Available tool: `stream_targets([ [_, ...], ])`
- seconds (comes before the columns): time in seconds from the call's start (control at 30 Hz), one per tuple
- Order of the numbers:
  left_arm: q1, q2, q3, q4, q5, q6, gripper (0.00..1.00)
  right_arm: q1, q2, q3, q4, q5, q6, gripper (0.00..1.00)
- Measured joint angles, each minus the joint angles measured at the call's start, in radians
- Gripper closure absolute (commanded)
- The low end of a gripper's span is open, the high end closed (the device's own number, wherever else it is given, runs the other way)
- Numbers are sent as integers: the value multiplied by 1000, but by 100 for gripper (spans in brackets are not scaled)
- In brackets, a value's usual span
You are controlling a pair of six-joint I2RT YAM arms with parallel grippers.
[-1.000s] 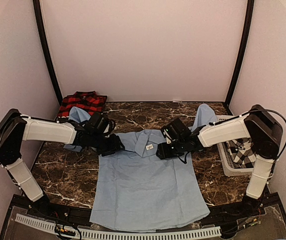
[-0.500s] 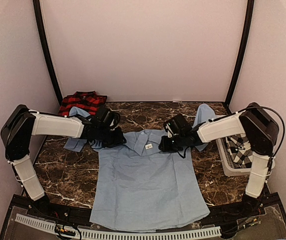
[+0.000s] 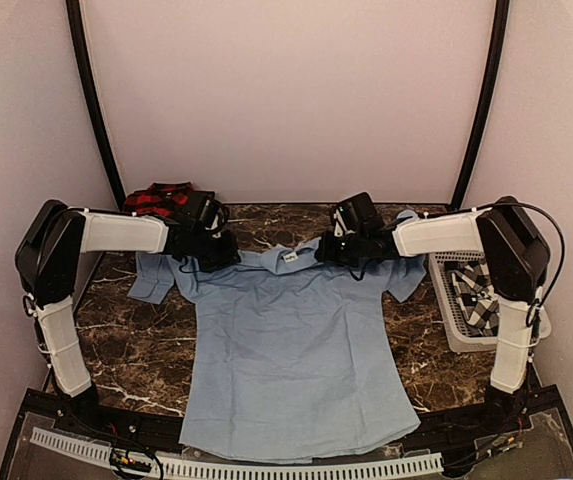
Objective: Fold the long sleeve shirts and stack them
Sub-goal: Smooth out the crumpled shirt at the center of the board.
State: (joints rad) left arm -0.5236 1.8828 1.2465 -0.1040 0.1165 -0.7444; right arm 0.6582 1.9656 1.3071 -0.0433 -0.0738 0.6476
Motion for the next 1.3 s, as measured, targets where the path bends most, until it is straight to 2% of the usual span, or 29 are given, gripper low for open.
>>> stream_targets([
  [0.07,19,39,47,-1,6,6,98,-26,40,65,-2,-8,16,100],
  [0.13,33,73,86,-2,8,9,92,-48,89,137,-1,-11,25,99],
  [0.2,46,108,130,-6,8,13,75,-69,148,223,-2,-21,34,86],
  [0.23,51,121,146,-7,7,18,62,-80,179,267,0,-29,36,78],
  [0.27,56,134,164,-11,6,19,57,-92,210,309,0,-41,41,70],
  [0.3,61,145,180,-14,6,23,47,-104,239,348,0,-53,47,63],
  [0.37,67,157,203,-22,4,30,35,-126,286,412,-3,-73,55,52],
  [0.4,69,159,214,-30,2,30,31,-137,311,449,-8,-87,48,49],
  [0.5,72,159,248,-43,-3,43,22,-160,354,531,-35,-109,31,43],
  [0.6,73,157,266,-52,-11,63,20,-174,349,561,-57,-111,-1,41],
  [0.67,73,151,267,-68,-21,77,22,-172,330,552,-62,-115,-23,44],
  [0.87,73,98,243,-85,-20,95,43,-130,230,420,-74,-113,-98,69],
  [1.03,65,35,183,-84,-1,101,51,-55,201,373,-85,-108,-164,81],
  [1.3,-17,13,74,-77,18,85,57,22,266,422,-92,-131,-184,86],
])
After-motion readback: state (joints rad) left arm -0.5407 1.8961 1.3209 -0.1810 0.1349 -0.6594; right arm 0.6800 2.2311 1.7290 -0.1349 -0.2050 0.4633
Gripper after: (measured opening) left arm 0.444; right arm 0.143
